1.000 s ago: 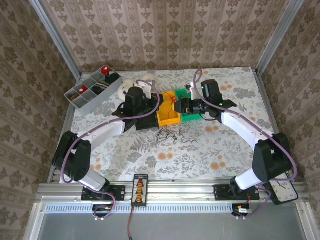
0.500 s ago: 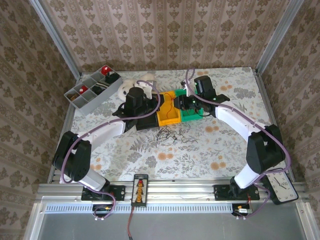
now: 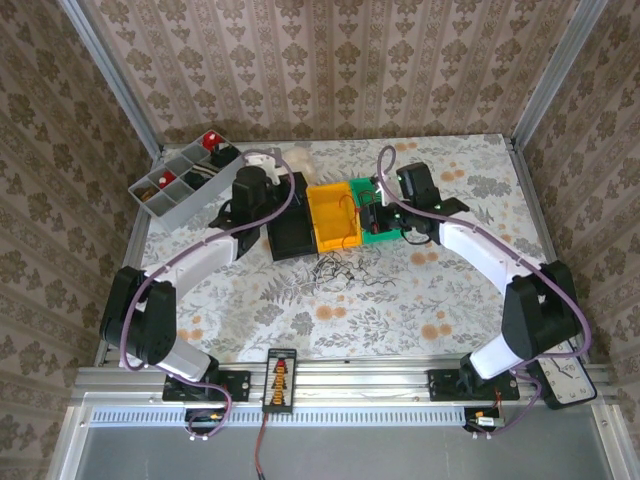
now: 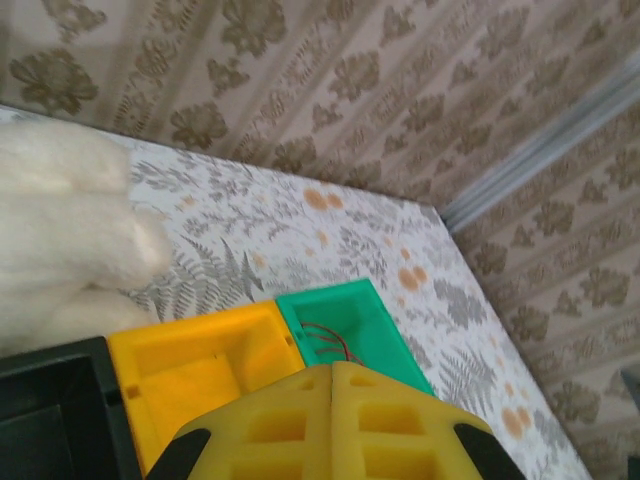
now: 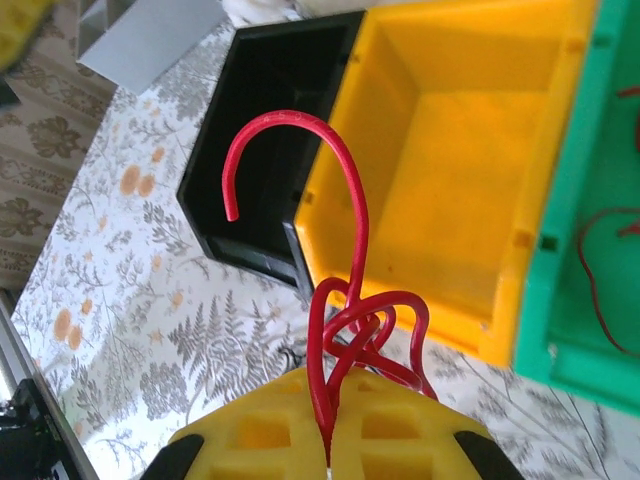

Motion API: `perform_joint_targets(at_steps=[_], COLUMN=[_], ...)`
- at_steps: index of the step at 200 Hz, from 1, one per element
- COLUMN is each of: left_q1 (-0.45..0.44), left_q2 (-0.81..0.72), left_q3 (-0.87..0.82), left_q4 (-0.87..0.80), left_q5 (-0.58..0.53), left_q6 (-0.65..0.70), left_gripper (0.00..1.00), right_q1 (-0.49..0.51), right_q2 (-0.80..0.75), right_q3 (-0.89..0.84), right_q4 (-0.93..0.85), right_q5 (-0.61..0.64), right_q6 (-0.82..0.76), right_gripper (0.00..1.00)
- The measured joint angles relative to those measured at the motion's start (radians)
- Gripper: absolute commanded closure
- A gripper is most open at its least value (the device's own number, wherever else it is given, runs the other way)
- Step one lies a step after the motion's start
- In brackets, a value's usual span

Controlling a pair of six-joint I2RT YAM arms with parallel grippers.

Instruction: Untangle the cables

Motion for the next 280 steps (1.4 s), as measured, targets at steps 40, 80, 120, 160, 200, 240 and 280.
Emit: perform_joint_targets(at_steps=[40,80,120,160,200,240,280], left_q1=[0.004,-0.027,-0.107,-0.153,-0.151,-0.152,-0.155], left_q2=[0.0,0.0,0.0,0.006,0.052,0.08,0.08], left_q3=[-0.005,-0.005,0.006,0.035,0.071,0.107,0.108], left_q4=[0.046,0.09,-0.015,-0.074,-0.065,-0.056,-0.05], left_q5=[0.087,0.286,0.438,0.502,0.552,0.61,0.622], left_q6=[-0.018,0.056,0.23,0.328,0.333,0.336,0.338], left_gripper=[0.98,0.69,0.51,0.51,0.65,0.97,1.0], right_q1=[-0.029,-0.084,-0.126,-0.136,-0.142,-0.153,-0.192], right_q2=[-0.053,-0.085,-0.094,-0.094,-0.094,-0.13,-0.145], right_q3=[-0.051,-0.088,-0.088,-0.09,-0.09,-0.103,-0.169], right_q4=[-0.015,0.058,0.155,0.218,0.224,0.239,0.36], right_q5=[-0.039,-0.209,-0.381,-0.525,-0.584,-0.599,-0.622], right_q6=[0.005,0.074,0.164,0.231,0.249,0.273,0.378], right_gripper=[0.97,0.96,0.95,0.95,0.95,0.95,0.96])
